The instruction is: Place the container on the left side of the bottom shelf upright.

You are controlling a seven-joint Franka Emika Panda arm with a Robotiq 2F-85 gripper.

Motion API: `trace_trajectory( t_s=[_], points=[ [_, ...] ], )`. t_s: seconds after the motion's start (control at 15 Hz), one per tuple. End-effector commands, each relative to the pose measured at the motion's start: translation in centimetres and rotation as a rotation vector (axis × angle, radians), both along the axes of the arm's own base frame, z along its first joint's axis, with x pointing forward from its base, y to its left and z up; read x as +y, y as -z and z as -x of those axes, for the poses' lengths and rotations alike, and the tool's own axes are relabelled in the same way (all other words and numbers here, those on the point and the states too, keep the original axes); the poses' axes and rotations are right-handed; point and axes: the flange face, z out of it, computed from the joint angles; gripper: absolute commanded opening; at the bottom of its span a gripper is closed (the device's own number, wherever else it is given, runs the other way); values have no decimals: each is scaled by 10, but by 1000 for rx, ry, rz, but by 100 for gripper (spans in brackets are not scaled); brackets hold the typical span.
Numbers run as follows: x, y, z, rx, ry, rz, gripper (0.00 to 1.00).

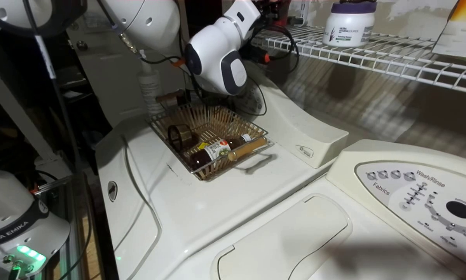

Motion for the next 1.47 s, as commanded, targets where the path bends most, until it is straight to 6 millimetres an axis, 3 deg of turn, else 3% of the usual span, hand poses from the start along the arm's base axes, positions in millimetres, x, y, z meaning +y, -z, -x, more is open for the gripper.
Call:
trace_trajectory(
  t_s=[0.0,0.07,0.13,0.27,0.73,0.93,1.4],
  points=[
    [-5,1,-2,-45,-2,32,39],
    [-6,5,2,-51,0,38,68],
    [-7,-7,-7,-50,5,37,90],
    [-8,-6,-3,-55,15,32,99],
    [-15,-8,10,-27,60,51,100],
    [-16,-17,18,41,109,61,100],
    [1,-40,29,159,152,75,100]
  ],
)
